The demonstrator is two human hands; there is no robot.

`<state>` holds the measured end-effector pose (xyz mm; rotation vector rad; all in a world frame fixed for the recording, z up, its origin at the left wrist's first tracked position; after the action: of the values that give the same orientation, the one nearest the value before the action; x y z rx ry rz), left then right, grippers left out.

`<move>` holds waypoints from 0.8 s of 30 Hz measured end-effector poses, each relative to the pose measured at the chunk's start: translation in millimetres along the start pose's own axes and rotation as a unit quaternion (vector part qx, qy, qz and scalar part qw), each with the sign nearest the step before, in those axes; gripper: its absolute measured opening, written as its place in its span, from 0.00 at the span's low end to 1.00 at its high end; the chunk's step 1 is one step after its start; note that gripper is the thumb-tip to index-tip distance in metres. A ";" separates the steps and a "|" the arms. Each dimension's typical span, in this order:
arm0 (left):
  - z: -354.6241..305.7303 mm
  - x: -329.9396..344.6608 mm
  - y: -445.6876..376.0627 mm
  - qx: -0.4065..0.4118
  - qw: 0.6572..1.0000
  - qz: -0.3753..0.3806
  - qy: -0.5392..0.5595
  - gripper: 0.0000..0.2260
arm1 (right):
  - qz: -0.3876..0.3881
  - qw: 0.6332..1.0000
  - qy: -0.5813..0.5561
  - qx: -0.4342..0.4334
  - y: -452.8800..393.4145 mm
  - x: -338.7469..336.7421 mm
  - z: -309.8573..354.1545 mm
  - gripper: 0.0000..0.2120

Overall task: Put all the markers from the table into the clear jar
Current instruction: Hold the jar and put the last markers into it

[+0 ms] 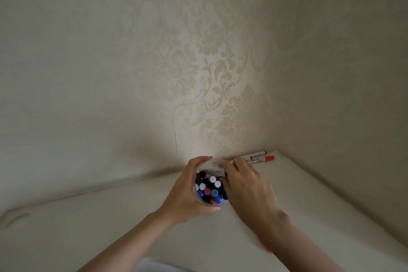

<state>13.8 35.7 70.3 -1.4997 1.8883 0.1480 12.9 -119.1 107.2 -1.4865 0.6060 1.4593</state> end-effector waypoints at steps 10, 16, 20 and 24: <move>9.5 -8.0 -2.5 -0.007 1.000 -0.006 0.014 0.43 | 0.123 0.979 -0.057 0.151 62.3 82.7 -54.4 0.34; 9.1 -3.7 -3.8 -0.002 1.000 0.002 -0.010 0.43 | 0.087 0.987 0.005 0.136 53.5 118.9 -47.2 0.23; 11.3 -5.0 -3.5 -0.008 1.000 0.001 -0.015 0.44 | 0.108 0.974 -0.104 0.168 63.2 74.8 -62.2 0.11; 11.0 -7.0 -7.2 -0.010 1.000 -0.005 -0.010 0.44 | -0.050 0.957 -0.271 0.090 78.9 -19.0 -61.3 0.15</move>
<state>25.6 44.4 68.6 -1.5163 1.8679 0.1766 -27.8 -211.5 95.0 -0.9023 0.3102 1.5956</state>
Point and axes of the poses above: each hand's wrist, its own y-axis away from the middle knuckle, its own x-axis out of the palm, z = x × y, the point moved 3 cm from there along -y, towards the middle knuckle, and after that the axes turned 14 degrees about z, right-handed, at the moved point
